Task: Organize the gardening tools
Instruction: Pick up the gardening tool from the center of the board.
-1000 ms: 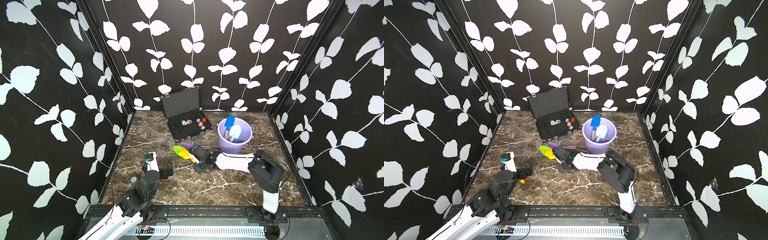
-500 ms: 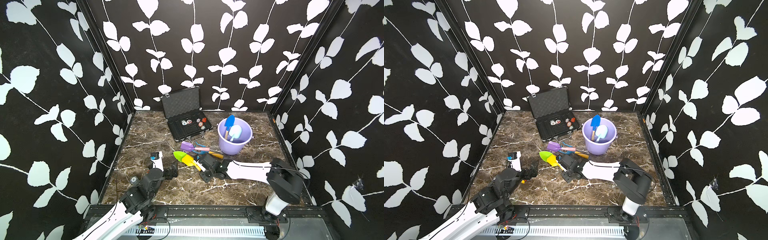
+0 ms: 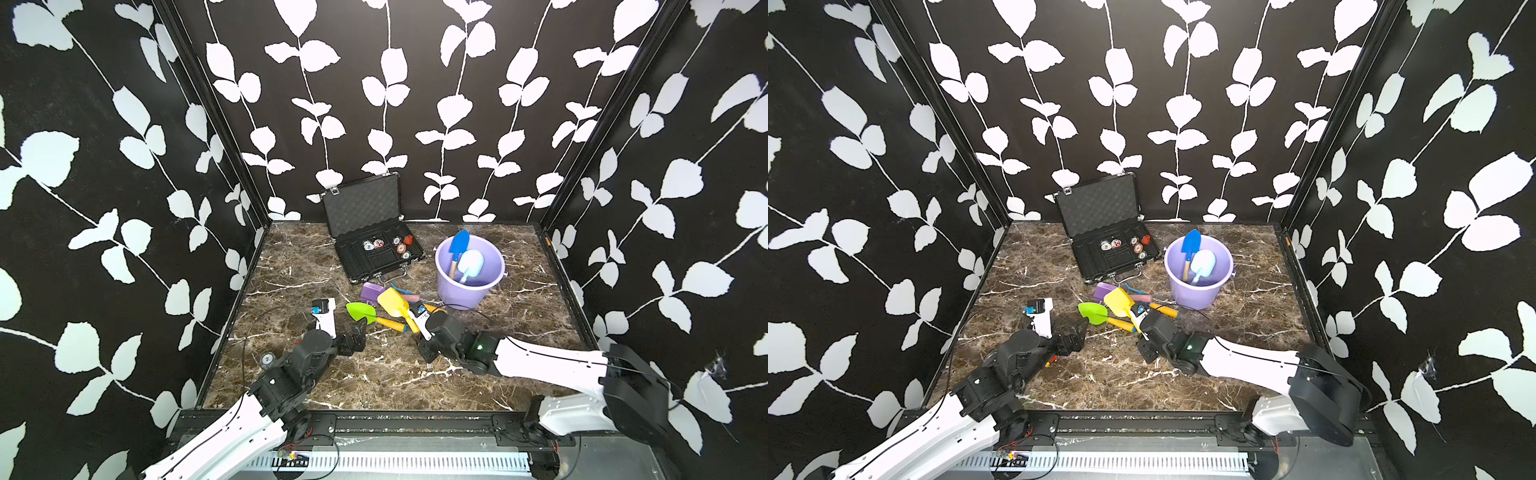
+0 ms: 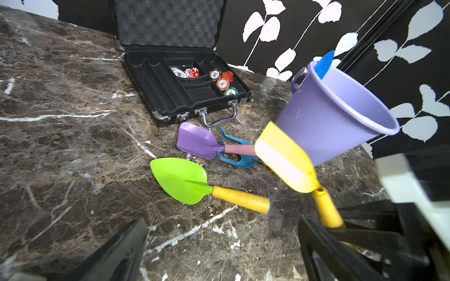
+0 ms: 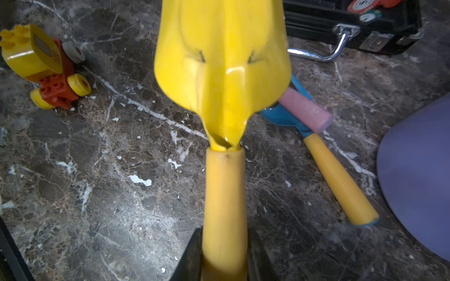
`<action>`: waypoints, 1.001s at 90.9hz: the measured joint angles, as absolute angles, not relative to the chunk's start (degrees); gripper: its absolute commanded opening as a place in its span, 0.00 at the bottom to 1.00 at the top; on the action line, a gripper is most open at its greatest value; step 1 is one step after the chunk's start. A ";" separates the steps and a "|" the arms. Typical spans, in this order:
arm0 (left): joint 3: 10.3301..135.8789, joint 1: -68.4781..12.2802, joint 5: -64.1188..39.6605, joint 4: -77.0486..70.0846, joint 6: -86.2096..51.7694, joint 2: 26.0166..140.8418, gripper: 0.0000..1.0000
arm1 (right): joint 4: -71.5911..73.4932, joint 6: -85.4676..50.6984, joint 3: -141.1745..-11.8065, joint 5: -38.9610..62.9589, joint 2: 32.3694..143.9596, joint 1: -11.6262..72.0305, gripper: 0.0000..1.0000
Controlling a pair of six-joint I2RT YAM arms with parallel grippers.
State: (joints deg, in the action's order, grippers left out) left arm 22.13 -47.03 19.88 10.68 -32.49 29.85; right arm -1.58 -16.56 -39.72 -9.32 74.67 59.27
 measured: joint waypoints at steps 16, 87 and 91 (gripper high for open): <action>24.71 -47.03 17.96 5.69 -32.36 37.41 0.99 | 2.22 -16.53 -34.98 -11.07 69.47 59.27 0.00; 42.11 -41.10 -10.09 -7.29 -33.95 62.96 0.88 | 11.99 -12.84 -23.62 -8.29 57.04 59.27 0.00; 42.24 -40.18 -11.77 -7.68 -34.33 63.75 0.86 | 12.01 -12.67 -23.57 -8.12 56.75 59.27 0.00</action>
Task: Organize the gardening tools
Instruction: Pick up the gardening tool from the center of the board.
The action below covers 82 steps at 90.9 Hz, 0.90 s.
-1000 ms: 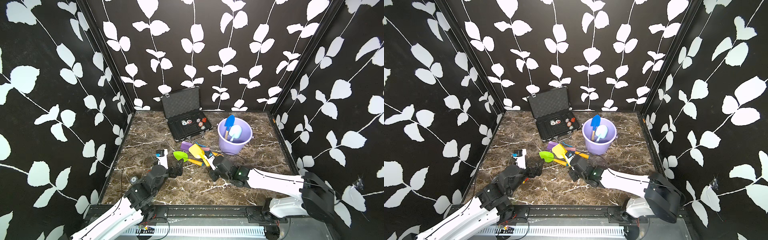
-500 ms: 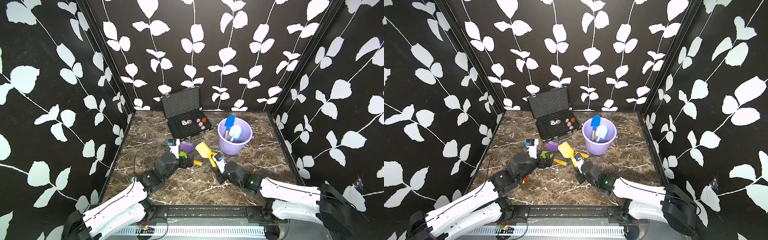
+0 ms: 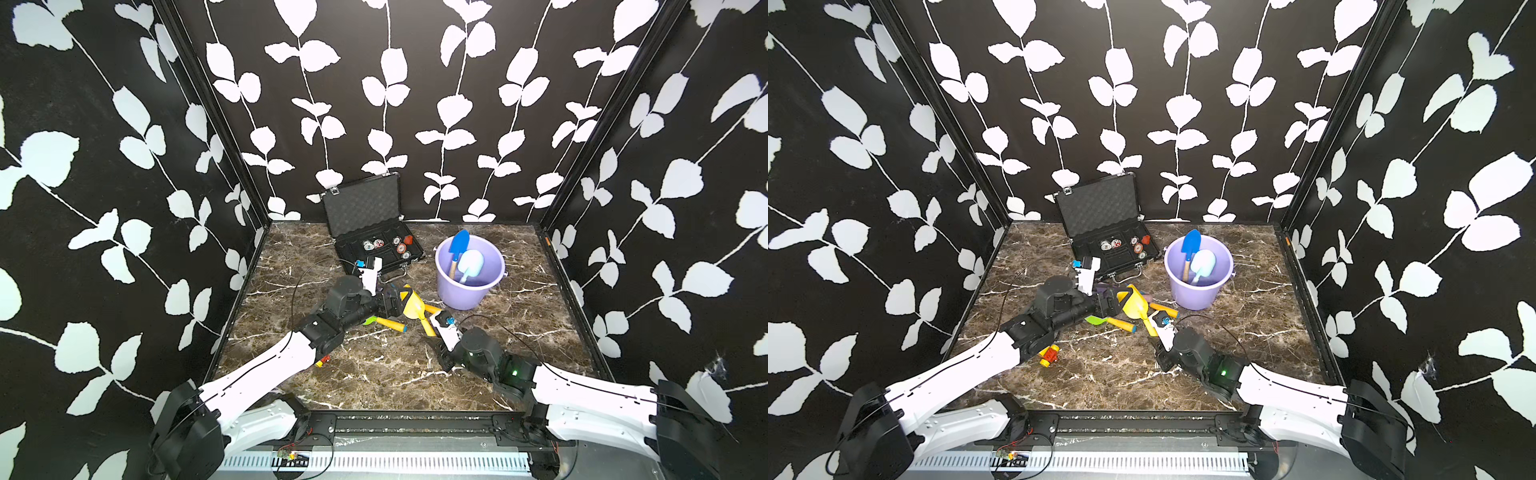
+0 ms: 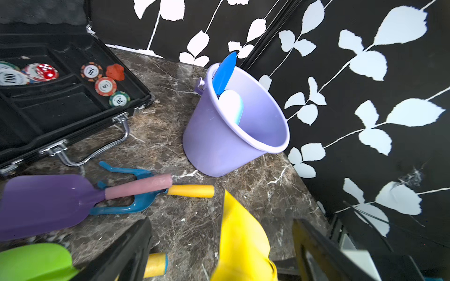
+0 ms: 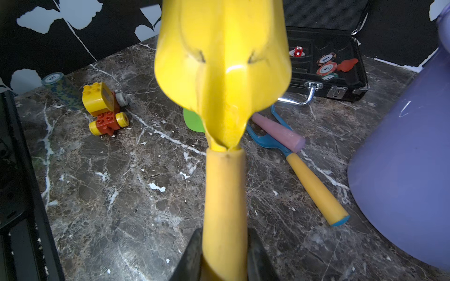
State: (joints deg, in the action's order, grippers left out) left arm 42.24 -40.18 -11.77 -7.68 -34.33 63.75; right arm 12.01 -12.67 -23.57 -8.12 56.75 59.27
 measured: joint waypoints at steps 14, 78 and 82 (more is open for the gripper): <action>42.26 -37.87 -17.02 -8.60 -35.62 66.06 0.73 | 12.43 -11.77 -23.51 -7.84 55.66 59.27 0.00; 43.03 -38.04 -28.80 -14.98 -39.40 68.84 0.00 | 13.13 -10.37 -23.51 -8.91 57.74 59.27 0.16; 43.03 -38.04 -28.91 -14.98 -39.40 68.84 0.00 | 13.13 -10.48 -23.51 -8.99 57.74 59.27 0.24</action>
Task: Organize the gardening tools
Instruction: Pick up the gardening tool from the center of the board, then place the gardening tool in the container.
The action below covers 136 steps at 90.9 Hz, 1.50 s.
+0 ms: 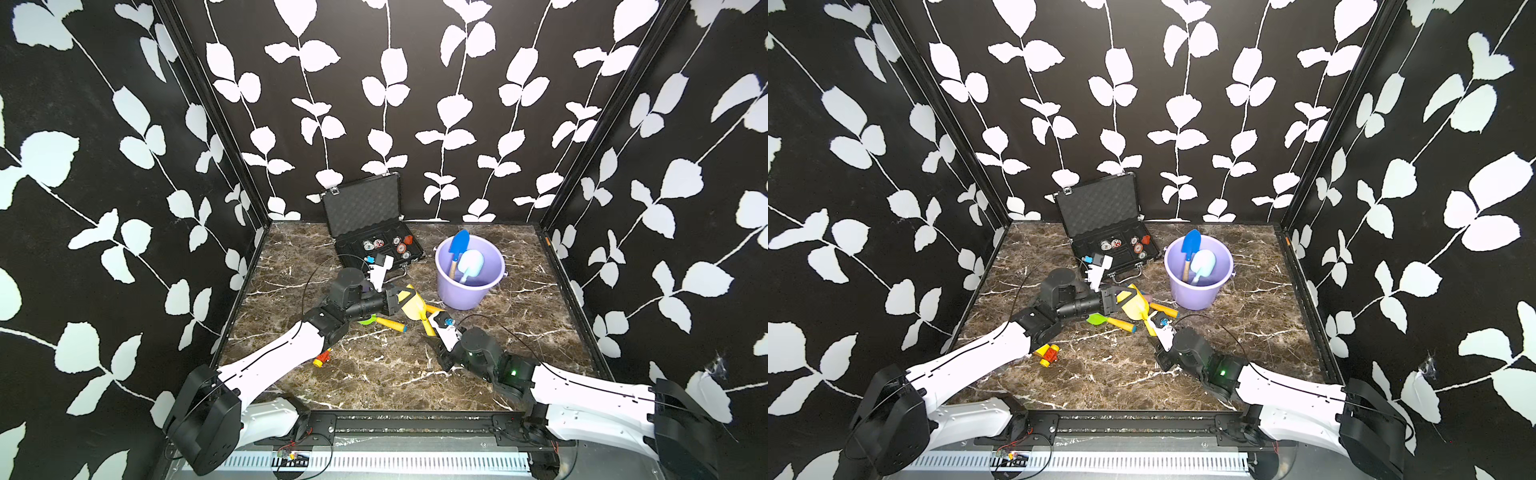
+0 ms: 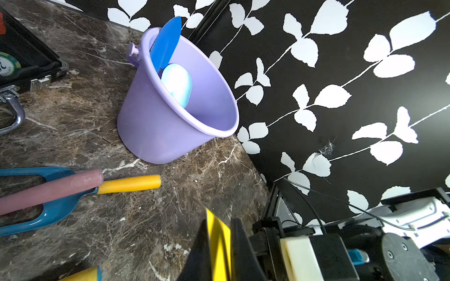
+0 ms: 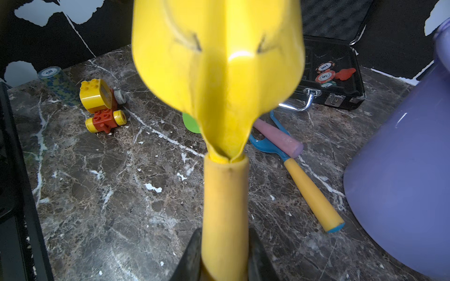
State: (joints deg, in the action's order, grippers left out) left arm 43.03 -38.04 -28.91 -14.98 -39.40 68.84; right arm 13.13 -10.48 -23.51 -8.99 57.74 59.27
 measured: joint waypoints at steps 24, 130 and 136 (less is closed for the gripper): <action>44.49 -37.52 -27.62 -12.97 -35.51 69.52 0.00 | 10.35 -11.97 -23.53 -12.51 54.76 59.27 0.74; 93.78 -39.70 -26.06 -16.40 -25.04 103.98 0.00 | -30.04 -32.80 -21.56 -41.54 15.31 59.24 0.99; 95.74 -39.70 -26.30 -15.97 -25.04 107.85 0.00 | -30.72 -32.84 -21.56 -41.60 15.49 59.24 0.99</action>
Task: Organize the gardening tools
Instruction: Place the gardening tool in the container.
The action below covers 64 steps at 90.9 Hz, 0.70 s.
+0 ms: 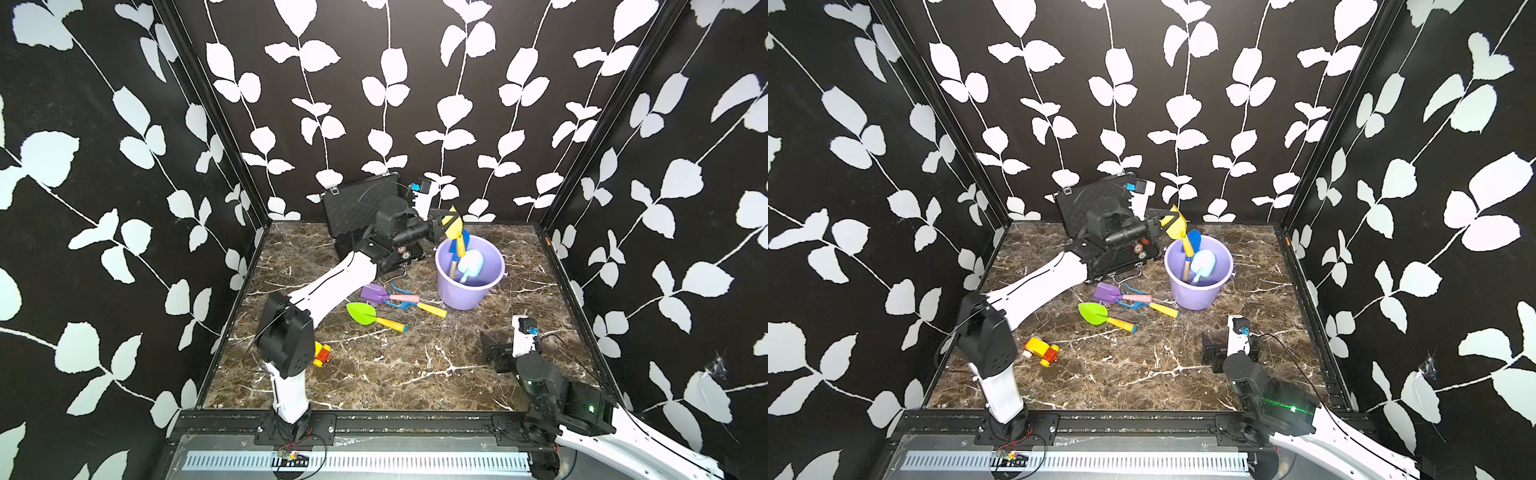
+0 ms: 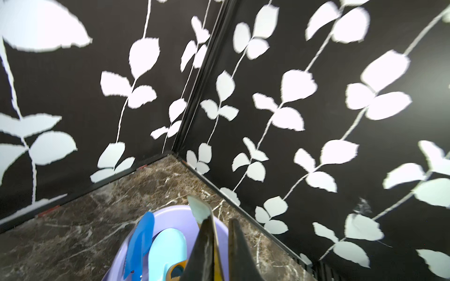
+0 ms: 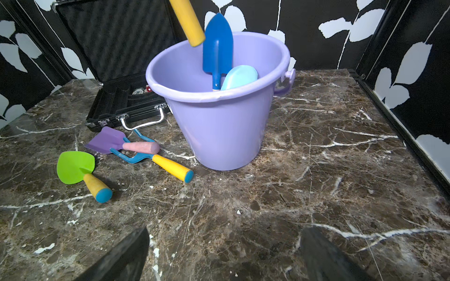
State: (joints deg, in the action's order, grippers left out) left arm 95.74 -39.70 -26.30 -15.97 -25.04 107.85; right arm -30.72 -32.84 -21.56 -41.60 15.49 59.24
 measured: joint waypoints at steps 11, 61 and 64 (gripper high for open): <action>99.04 -40.07 -26.72 -14.81 -25.04 113.69 0.00 | -31.18 -32.84 -21.56 -41.63 16.45 59.24 0.99; 111.07 -43.70 -25.39 -4.16 -18.98 123.44 0.00 | -30.87 -33.01 -21.56 -41.63 20.10 59.24 0.99; 111.59 -43.92 -24.67 -3.33 -18.24 123.48 0.00 | -30.81 -33.04 -21.56 -41.60 20.23 59.24 0.99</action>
State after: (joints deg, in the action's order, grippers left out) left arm 111.59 -43.92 -24.67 -3.33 -18.24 123.48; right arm -30.81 -33.04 -21.56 -41.60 20.23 59.24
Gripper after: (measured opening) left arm 0.112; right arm 0.992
